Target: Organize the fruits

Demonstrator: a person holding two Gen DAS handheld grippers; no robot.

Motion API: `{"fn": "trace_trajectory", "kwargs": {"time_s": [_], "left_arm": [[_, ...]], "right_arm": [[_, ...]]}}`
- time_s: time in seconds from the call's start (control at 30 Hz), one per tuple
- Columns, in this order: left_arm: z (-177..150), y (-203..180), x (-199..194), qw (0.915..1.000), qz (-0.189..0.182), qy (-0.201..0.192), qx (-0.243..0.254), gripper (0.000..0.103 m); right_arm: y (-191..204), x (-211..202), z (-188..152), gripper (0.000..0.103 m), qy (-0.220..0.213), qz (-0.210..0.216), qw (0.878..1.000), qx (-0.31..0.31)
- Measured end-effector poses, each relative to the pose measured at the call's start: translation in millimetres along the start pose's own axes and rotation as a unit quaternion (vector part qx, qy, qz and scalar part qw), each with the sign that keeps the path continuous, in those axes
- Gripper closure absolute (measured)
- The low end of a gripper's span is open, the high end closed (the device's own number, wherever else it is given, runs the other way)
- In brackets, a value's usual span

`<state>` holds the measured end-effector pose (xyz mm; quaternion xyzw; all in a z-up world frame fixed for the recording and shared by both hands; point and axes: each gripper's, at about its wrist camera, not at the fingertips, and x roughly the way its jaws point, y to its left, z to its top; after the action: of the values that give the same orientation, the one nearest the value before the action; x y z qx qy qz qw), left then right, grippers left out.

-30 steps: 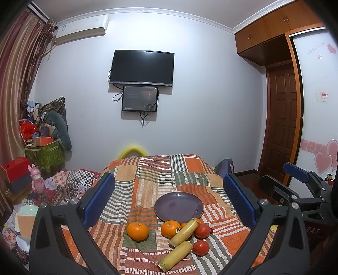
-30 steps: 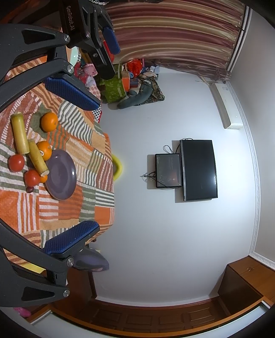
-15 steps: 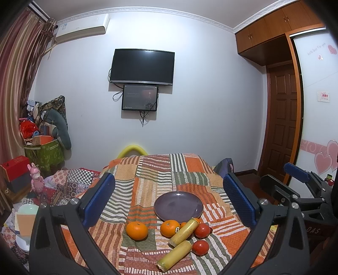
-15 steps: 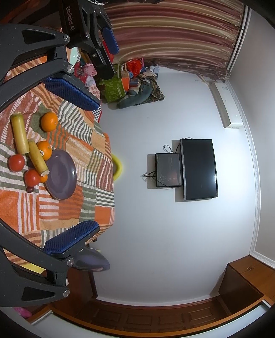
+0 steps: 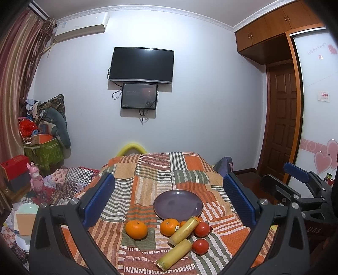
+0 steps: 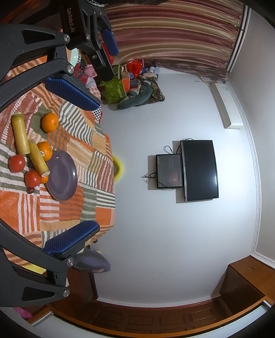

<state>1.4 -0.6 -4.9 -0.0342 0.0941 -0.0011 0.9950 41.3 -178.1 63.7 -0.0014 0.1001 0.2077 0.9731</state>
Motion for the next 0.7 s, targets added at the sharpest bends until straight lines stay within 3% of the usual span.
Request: {"fn": "trace_trajectory", "kwargs": {"time_s": [0.37, 0.57, 0.7], "left_arm": [[-1, 4, 15, 0.9999, 0.006, 0.014, -0.004, 0.000], [-9, 19, 40, 0.9983, 0.022, 0.052, -0.013, 0.017], [-19, 33, 60, 0.9958, 0.041, 0.082, -0.010, 0.023]], "right_arm": [[-5, 18, -13, 0.003, 0.036, -0.018, 0.999, -0.001], [-12, 32, -27, 0.022, 0.069, -0.026, 0.997, 0.001], [-20, 45, -36, 0.025, 0.099, -0.027, 0.995, 0.005]]}}
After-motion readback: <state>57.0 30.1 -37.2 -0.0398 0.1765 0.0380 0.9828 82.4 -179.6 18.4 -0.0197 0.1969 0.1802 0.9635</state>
